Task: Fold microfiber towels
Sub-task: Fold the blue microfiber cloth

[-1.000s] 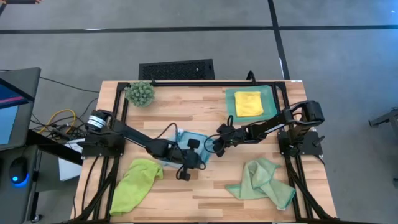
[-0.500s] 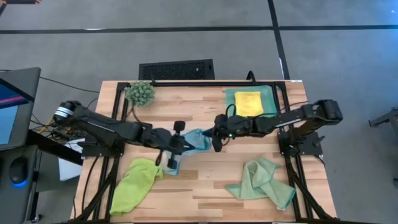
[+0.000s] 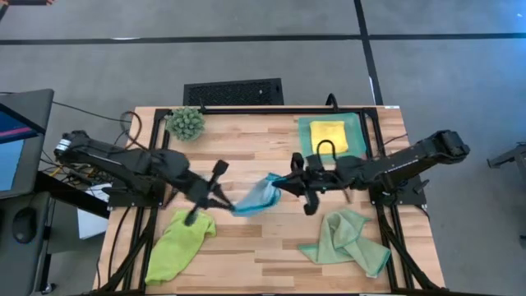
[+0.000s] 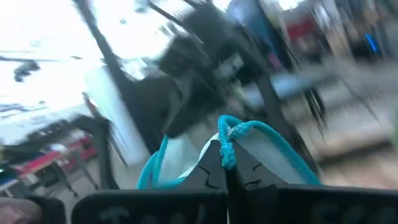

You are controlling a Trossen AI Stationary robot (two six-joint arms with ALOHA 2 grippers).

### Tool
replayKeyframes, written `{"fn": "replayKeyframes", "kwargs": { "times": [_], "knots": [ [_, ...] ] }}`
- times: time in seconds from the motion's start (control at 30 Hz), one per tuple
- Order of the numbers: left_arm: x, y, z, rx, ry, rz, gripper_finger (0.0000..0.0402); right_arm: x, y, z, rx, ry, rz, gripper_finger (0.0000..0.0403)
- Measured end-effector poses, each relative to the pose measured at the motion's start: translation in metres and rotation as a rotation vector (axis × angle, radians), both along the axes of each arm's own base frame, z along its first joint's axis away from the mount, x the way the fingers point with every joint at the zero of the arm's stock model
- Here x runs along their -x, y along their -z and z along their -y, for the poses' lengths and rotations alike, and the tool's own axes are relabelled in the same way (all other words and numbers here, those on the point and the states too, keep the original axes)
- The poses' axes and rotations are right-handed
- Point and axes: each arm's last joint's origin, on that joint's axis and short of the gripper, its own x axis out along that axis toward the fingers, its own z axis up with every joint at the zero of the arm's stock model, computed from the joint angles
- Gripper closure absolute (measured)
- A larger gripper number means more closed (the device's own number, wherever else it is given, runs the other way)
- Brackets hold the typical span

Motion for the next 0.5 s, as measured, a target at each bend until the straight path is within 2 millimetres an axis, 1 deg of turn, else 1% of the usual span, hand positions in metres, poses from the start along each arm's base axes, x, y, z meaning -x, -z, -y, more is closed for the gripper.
{"fn": "replayKeyframes", "kwargs": {
  "times": [0.03, 0.07, 0.1, 0.13, 0.17, 0.2, 0.23, 0.27, 0.3, 0.37, 0.4, 0.43, 0.5],
  "knots": [
    [0.002, -0.005, 0.000, 0.002, 0.016, 0.043, 0.0401, -0.001, -0.005, -0.002, 0.030, 0.006, 0.022, 0.0401],
    [0.002, -0.007, -0.001, -0.003, -0.032, 0.051, 0.0401, -0.002, -0.006, -0.001, 0.054, 0.029, 0.005, 0.0401],
    [0.001, -0.004, -0.004, -0.020, -0.136, 0.027, 0.0401, -0.005, -0.003, 0.003, 0.066, 0.066, -0.054, 0.0401],
    [0.001, 0.001, -0.009, -0.038, -0.267, -0.023, 0.0401, -0.008, 0.000, 0.008, 0.063, 0.101, -0.126, 0.0401],
    [-0.001, 0.008, -0.013, -0.050, -0.359, -0.079, 0.0401, -0.011, 0.004, 0.014, 0.061, 0.121, -0.192, 0.0401],
    [-0.005, 0.014, -0.014, -0.054, -0.366, -0.125, 0.0401, -0.013, 0.005, 0.017, 0.061, 0.129, -0.229, 0.0401],
    [-0.007, 0.017, -0.013, -0.051, -0.306, -0.142, 0.0401, -0.014, 0.005, 0.020, 0.070, 0.137, -0.233, 0.0401],
    [-0.007, 0.018, -0.011, -0.064, -0.207, -0.138, 0.0401, -0.015, 0.003, 0.020, 0.089, 0.140, -0.218, 0.0401],
    [-0.005, 0.017, -0.008, -0.076, -0.156, -0.131, 0.0401, -0.015, 0.002, 0.020, 0.104, 0.144, -0.217, 0.0401],
    [-0.004, 0.018, -0.010, -0.074, -0.249, -0.157, 0.0401, -0.014, 0.006, 0.020, 0.084, 0.143, -0.263, 0.0401],
    [-0.004, 0.020, -0.012, -0.073, -0.278, -0.188, 0.0401, -0.014, 0.008, 0.021, 0.077, 0.111, -0.286, 0.0401],
    [-0.004, 0.023, -0.013, -0.068, -0.249, -0.213, 0.0401, -0.014, 0.010, 0.022, 0.076, 0.069, -0.299, 0.0401],
    [-0.004, 0.024, -0.010, -0.085, -0.106, -0.207, 0.0401, -0.014, 0.009, 0.022, 0.079, 0.014, -0.295, 0.0400]
  ]
}}
